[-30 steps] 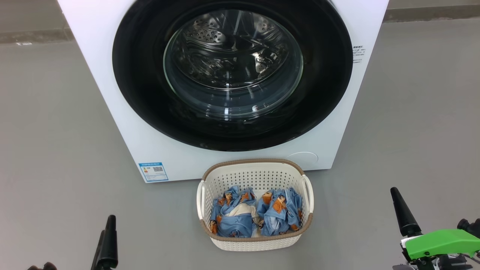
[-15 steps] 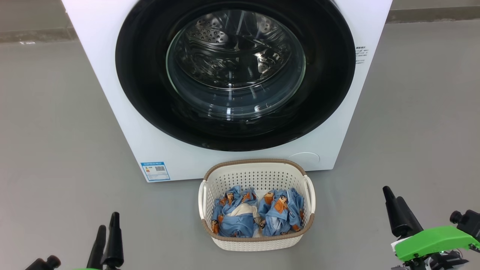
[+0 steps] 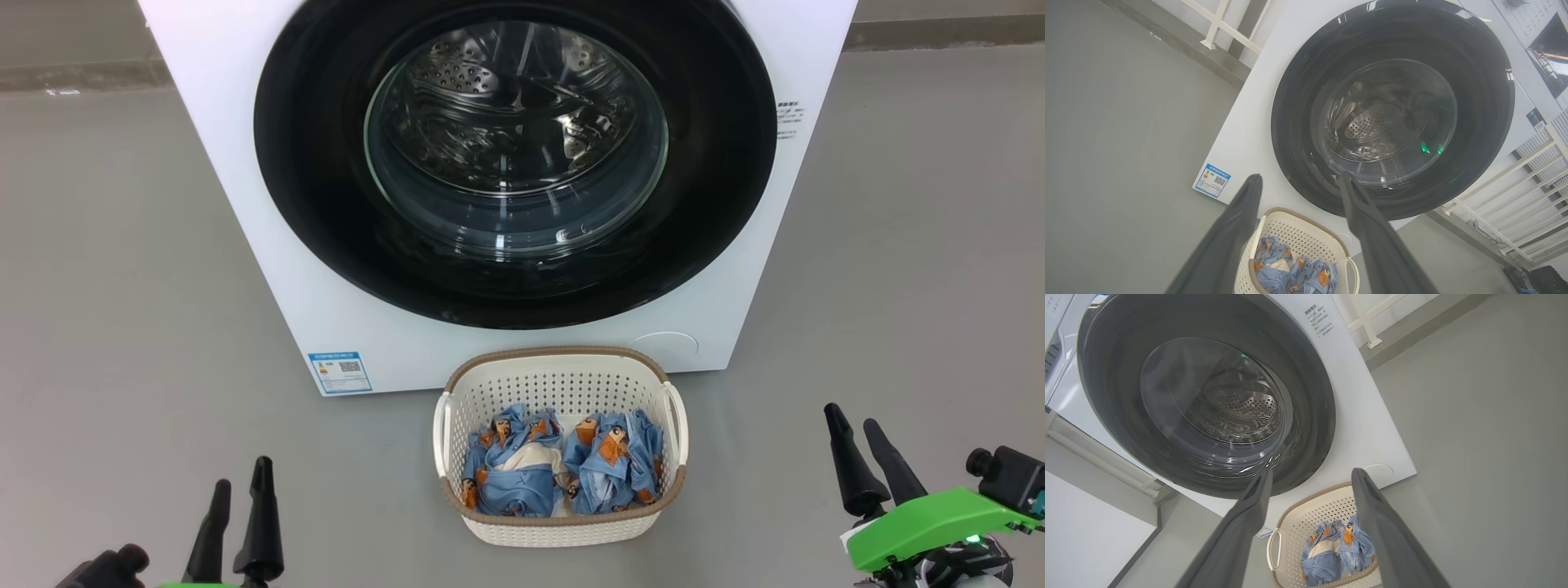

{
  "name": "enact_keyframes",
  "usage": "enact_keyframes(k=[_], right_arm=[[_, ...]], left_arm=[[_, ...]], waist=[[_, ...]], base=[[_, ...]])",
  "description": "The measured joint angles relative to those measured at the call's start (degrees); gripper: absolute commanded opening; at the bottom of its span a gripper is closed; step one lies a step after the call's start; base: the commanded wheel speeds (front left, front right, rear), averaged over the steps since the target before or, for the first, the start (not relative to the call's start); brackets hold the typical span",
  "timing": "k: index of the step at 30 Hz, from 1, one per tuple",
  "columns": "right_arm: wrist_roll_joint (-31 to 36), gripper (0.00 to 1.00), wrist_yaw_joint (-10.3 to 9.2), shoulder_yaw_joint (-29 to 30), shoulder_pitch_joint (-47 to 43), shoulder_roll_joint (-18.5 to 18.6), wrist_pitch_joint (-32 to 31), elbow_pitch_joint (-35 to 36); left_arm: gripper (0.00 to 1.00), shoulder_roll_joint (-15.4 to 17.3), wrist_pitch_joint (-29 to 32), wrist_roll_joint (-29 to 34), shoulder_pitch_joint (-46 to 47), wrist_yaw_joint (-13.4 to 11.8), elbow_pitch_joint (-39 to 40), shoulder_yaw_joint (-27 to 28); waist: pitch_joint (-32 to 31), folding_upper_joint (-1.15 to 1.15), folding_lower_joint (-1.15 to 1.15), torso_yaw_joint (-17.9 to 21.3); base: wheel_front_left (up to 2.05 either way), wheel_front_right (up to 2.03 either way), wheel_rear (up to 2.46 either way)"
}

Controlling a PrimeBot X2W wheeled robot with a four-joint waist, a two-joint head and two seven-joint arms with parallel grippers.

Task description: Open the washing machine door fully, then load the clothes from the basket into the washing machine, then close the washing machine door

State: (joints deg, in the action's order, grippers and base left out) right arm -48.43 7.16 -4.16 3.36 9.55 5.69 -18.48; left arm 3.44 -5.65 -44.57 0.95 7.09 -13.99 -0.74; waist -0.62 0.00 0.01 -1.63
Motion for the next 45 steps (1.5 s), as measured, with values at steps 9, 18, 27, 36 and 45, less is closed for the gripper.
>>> enact_keyframes(k=[9,18,27,36,45], right_arm=[[4.25,1.00,0.00,-1.47,0.51,0.80,1.14,-0.66],[10.82,1.00,0.00,-2.76,0.87,1.51,2.99,-0.71],[16.74,1.00,0.00,-3.47,1.03,2.15,4.34,-0.71],[21.62,1.00,0.00,-3.75,1.03,2.96,5.84,-0.73],[27.44,1.00,0.01,-4.59,1.03,3.26,7.11,-0.85]], left_arm=[[1.00,-0.01,-1.47,5.02,0.00,0.00,0.36,-0.34],[1.00,0.07,-3.02,11.35,0.00,0.01,0.93,-0.89],[1.00,0.18,-4.54,17.18,0.00,0.03,1.07,-1.11],[1.00,0.23,-6.04,23.45,0.00,0.10,1.07,-1.25],[1.00,0.41,-7.55,29.05,0.00,0.11,1.03,-1.26]], waist=[[-0.25,0.00,0.00,-0.10],[-0.41,0.00,0.00,-0.08],[-0.66,0.00,0.00,-0.06],[-0.88,0.00,0.00,-0.25],[-1.27,0.00,0.00,-0.35]], base=[[0.00,0.00,0.00],[0.00,0.00,0.00],[0.00,0.00,0.00],[0.00,0.00,0.00],[0.00,0.00,0.00]])
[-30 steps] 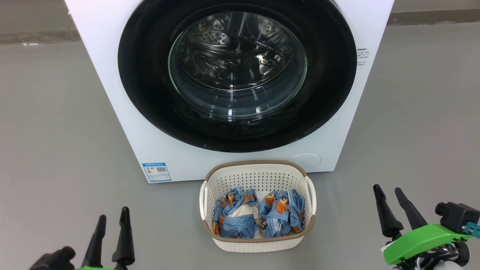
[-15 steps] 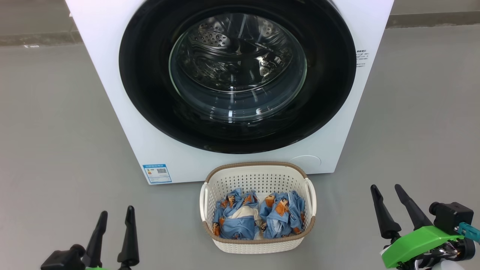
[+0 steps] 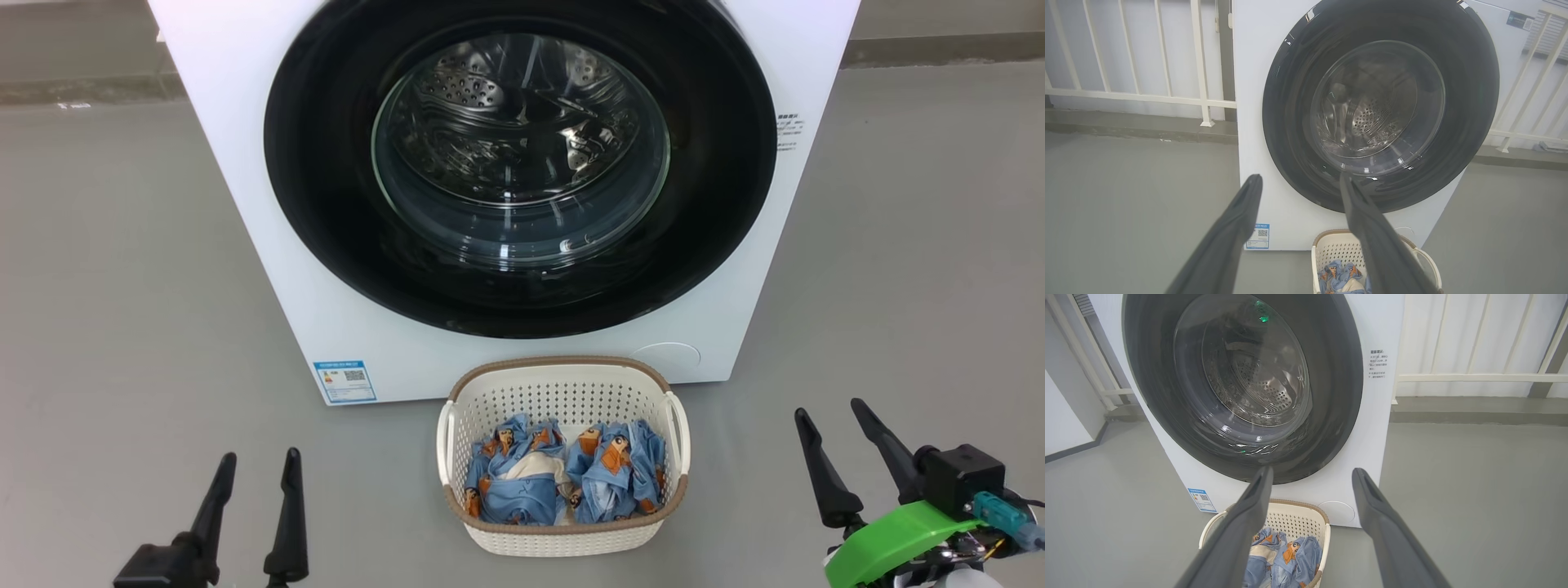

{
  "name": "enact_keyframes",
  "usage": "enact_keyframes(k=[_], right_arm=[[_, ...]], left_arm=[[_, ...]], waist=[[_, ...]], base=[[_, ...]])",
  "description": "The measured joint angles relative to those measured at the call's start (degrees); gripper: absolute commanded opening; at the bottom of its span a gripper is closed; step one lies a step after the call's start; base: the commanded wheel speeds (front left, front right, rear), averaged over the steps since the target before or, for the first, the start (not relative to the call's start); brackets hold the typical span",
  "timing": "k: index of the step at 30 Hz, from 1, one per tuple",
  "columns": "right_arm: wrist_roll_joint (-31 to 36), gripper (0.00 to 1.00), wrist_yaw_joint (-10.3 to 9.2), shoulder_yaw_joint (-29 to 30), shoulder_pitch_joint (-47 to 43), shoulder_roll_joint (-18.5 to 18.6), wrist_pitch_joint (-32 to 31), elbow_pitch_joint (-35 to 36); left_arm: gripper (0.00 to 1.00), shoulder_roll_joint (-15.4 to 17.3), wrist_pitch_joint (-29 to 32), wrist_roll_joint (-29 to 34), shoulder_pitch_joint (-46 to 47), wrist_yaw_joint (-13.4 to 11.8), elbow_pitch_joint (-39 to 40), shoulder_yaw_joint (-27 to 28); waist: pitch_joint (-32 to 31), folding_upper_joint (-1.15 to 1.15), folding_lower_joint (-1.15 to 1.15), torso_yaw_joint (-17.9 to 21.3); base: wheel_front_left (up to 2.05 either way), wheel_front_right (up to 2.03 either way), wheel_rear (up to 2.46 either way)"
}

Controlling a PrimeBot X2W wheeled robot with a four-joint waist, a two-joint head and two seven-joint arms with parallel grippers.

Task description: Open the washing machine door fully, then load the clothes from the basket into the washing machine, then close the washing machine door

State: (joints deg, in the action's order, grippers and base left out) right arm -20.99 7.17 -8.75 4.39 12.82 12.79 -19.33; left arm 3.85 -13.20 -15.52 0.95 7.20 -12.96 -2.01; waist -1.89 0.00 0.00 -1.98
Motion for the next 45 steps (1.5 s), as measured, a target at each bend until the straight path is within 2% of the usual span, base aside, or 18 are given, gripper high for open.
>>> enact_keyframes(k=[7,17,30,45], right_arm=[[3.91,1.00,0.05,0.05,-0.02,0.38,1.45,0.02],[4.37,1.00,0.07,3.27,-0.31,-0.73,1.49,0.34],[4.50,1.00,0.07,3.69,-1.23,-1.57,1.49,0.89],[4.91,1.00,0.07,5.13,-1.26,-1.78,1.49,1.76]], left_arm=[[1.00,0.04,-1.04,4.16,-0.01,0.08,-0.13,0.00],[1.00,-0.01,-1.19,4.32,-0.01,0.09,-1.57,0.90],[1.00,0.04,-1.19,5.60,0.02,-0.03,-1.89,1.13],[1.00,0.07,-1.19,6.81,0.07,-0.29,-1.99,1.32]], waist=[[-0.19,0.00,0.00,0.11],[0.02,0.00,0.00,0.52],[0.45,0.00,0.00,1.17],[1.32,0.00,0.00,1.74]], base=[[0.00,0.00,0.00],[0.00,0.00,0.00],[0.05,0.05,-0.09],[0.87,0.87,-1.75]])
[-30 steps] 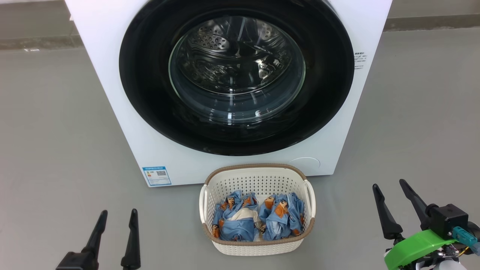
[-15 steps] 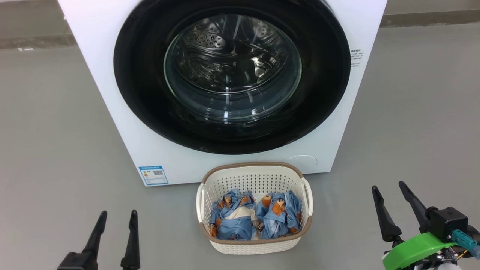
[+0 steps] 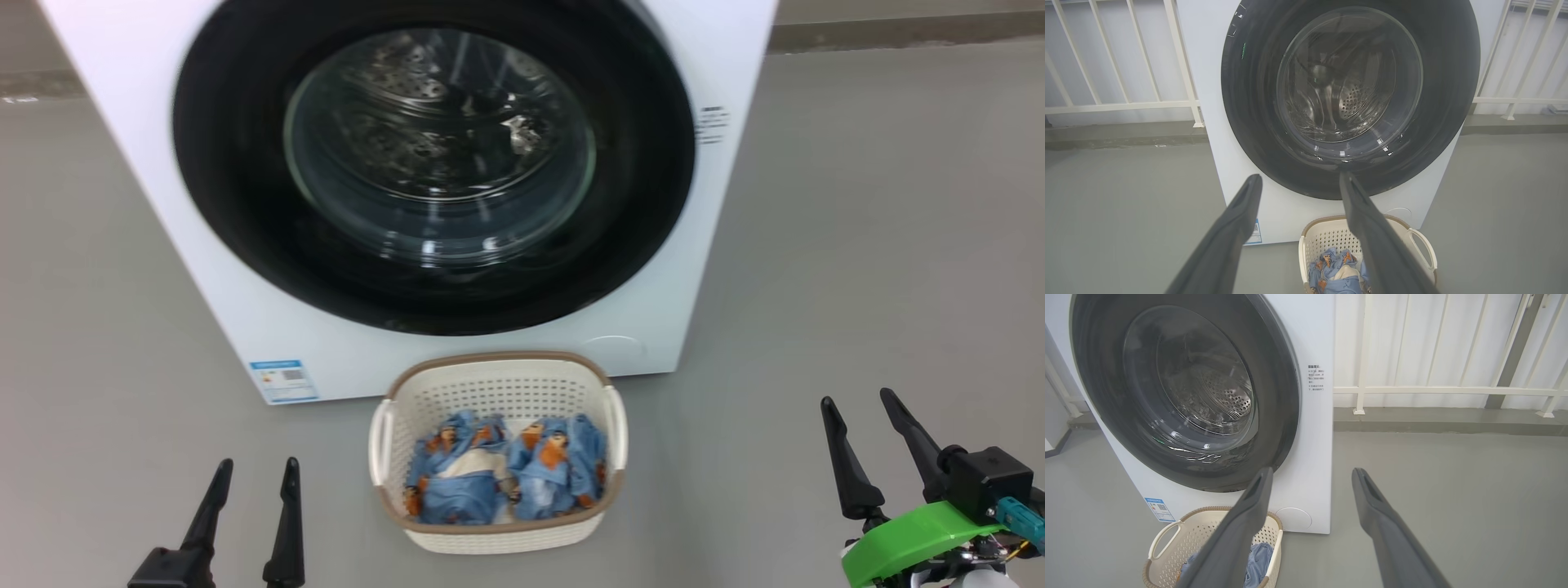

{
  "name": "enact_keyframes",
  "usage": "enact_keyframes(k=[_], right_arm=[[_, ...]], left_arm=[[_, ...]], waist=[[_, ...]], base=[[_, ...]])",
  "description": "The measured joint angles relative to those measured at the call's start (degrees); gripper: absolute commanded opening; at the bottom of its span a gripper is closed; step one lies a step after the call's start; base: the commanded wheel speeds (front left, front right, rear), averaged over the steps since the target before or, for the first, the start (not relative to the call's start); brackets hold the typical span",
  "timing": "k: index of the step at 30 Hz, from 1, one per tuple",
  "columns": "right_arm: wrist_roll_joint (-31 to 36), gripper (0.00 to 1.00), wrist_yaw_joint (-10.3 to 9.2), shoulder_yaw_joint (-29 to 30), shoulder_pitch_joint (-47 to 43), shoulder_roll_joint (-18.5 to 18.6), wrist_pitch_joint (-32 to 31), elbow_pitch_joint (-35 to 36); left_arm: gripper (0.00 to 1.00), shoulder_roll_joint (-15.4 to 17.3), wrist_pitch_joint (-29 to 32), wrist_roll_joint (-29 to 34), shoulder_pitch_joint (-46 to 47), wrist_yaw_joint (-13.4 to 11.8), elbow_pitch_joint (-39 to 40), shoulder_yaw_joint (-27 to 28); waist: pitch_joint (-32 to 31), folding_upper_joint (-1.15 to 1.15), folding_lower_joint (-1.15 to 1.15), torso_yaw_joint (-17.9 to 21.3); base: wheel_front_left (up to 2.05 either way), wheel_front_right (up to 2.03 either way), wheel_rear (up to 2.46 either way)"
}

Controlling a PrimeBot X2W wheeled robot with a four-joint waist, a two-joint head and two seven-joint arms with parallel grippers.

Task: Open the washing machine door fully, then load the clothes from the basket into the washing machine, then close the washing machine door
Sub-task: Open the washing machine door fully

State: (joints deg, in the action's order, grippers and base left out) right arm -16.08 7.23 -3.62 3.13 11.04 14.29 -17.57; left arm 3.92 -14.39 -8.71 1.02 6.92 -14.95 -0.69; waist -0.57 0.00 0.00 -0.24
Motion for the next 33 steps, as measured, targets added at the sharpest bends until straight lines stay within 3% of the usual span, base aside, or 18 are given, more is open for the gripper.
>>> enact_keyframes(k=[15,27,28,29,31,33], right_arm=[[0.01,1.00,0.00,0.87,-0.01,0.18,0.00,0.03],[-0.01,1.00,0.00,0.60,0.00,0.20,0.00,0.02],[-0.03,0.88,0.00,0.44,0.00,0.14,0.00,0.02],[-0.18,0.47,0.00,0.32,0.01,0.10,0.00,0.00],[-0.79,0.00,0.00,0.20,0.03,0.09,0.00,-0.04],[-1.69,0.00,0.00,0.21,0.20,-0.02,0.00,-0.03]], left_arm=[[1.00,-0.23,0.00,-2.13,0.40,0.09,-0.26,0.22],[1.00,-0.33,0.00,-2.26,0.50,0.18,-0.25,-0.04],[1.00,-0.33,0.00,-2.26,0.50,0.18,-0.25,-0.05],[1.00,-0.34,0.00,-2.26,0.50,0.18,-0.26,-0.09],[1.00,-0.37,0.00,-2.29,0.48,0.18,-0.26,-0.27],[1.00,-0.48,0.00,-2.52,0.43,0.18,-0.26,-0.55]], waist=[[0.45,0.00,0.00,0.40],[0.39,0.00,0.00,-0.10],[0.38,0.00,0.00,-0.18],[0.36,0.00,0.00,-0.27],[0.33,0.00,0.00,-0.46],[0.33,0.00,0.00,-0.71]], base=[[1.16,1.16,-2.32],[0.30,0.30,-0.60],[0.00,0.00,0.00],[0.00,0.00,0.00],[0.00,0.00,0.00],[0.00,0.00,0.00]])
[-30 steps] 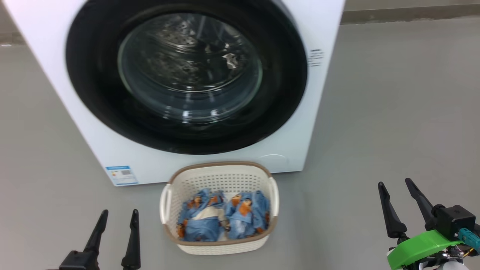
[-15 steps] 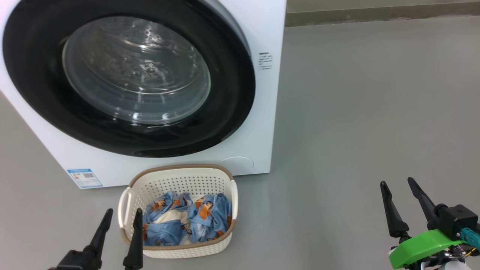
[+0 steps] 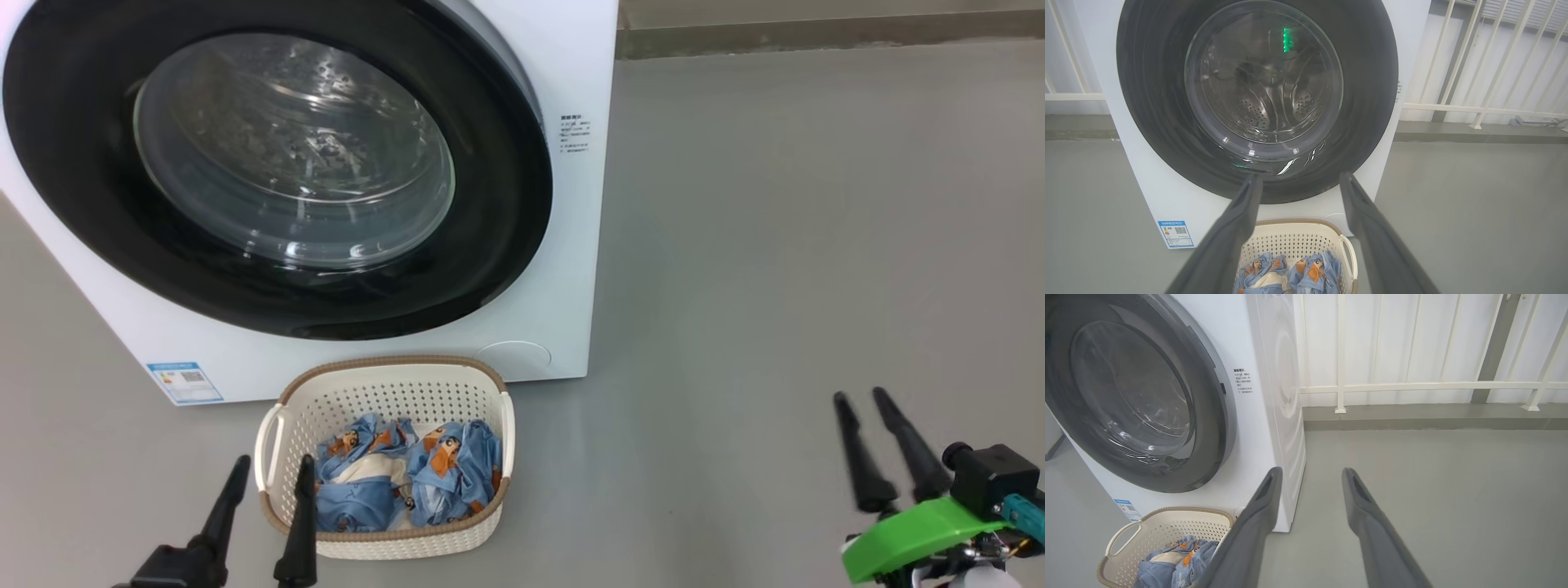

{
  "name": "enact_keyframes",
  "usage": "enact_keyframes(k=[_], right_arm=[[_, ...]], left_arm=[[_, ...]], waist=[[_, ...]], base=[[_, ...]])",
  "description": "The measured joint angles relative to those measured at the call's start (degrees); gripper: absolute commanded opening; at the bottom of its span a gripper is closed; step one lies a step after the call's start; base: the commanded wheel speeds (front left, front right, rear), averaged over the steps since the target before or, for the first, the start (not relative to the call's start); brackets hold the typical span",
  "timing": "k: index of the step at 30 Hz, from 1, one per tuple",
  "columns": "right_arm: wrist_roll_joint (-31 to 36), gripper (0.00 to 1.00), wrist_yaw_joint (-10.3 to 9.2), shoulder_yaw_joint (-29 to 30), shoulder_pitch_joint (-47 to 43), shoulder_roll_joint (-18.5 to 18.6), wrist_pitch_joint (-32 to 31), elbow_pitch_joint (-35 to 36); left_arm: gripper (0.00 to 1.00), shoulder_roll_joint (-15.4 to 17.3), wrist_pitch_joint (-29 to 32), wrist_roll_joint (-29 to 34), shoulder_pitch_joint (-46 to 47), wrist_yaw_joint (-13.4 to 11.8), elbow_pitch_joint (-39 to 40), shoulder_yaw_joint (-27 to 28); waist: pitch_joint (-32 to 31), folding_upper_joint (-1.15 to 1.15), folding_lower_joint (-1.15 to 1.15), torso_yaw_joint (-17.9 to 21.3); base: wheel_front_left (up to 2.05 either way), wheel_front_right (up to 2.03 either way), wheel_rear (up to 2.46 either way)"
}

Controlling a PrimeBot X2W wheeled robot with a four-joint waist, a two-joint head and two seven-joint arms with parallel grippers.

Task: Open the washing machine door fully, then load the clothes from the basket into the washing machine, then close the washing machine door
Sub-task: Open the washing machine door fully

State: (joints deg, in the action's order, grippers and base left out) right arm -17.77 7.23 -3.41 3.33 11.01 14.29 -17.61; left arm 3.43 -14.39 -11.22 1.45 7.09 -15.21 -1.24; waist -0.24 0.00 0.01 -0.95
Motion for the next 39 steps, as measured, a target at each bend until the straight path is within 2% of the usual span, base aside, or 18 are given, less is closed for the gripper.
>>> enact_keyframes(k=[2,7,11,14,22,23,25,31,39], right_arm=[[-1.66,0.00,0.00,0.10,0.73,-0.48,0.00,0.07],[-14.77,0.00,0.00,0.70,5.41,-2.57,0.01,1.51],[-23.59,0.00,-0.01,-0.66,11.00,-0.99,0.03,1.93],[-33.34,0.00,-0.01,-2.02,16.13,0.01,0.21,0.63],[-55.89,0.00,-0.01,-6.45,30.43,6.20,-1.31,-5.05],[-55.89,0.00,-0.01,-6.45,30.43,6.20,-1.31,-5.05],[-60.02,0.00,-0.01,-7.05,34.00,7.82,-2.96,-5.80],[-67.04,0.00,-0.01,-9.78,41.84,11.41,-10.92,-7.72],[-70.69,0.00,-0.01,-14.11,50.84,13.74,-22.14,-10.32]], left_arm=[[1.00,-0.18,0.00,-0.24,-0.12,0.00,0.01,-0.34],[1.00,-0.63,0.00,-0.64,-0.45,-0.02,0.01,-1.24],[1.00,-0.68,0.00,-0.93,-0.32,-0.08,0.01,-1.87],[1.00,-0.83,0.00,-1.56,0.76,-0.09,0.20,-2.18],[1.00,-0.88,0.00,-4.47,4.54,-0.60,0.44,-4.69],[1.00,-0.88,0.00,-4.47,4.54,-0.60,0.44,-4.69],[1.00,-0.88,0.00,-4.94,5.58,-0.79,0.53,-5.89],[1.00,-0.93,0.00,-7.57,9.11,-2.00,1.01,-9.27],[1.00,-1.11,0.00,-10.03,13.00,-3.14,1.89,-12.93]], waist=[[0.04,0.00,0.00,-0.32],[0.43,0.00,0.00,-1.36],[1.54,0.00,0.00,-2.22],[2.89,0.00,-0.01,-2.93],[7.51,0.00,0.00,-5.69],[7.51,0.00,0.00,-5.69],[8.74,0.00,0.00,-6.60],[12.57,0.00,-0.01,-9.46],[17.81,0.00,0.00,-13.10]], base=[[0.00,0.00,0.00],[0.00,0.00,0.00],[0.00,0.00,0.00],[0.00,0.00,0.00],[0.00,0.00,0.00],[0.00,0.00,0.00],[0.00,0.00,0.00],[0.00,0.00,0.00],[0.00,0.00,0.00]])
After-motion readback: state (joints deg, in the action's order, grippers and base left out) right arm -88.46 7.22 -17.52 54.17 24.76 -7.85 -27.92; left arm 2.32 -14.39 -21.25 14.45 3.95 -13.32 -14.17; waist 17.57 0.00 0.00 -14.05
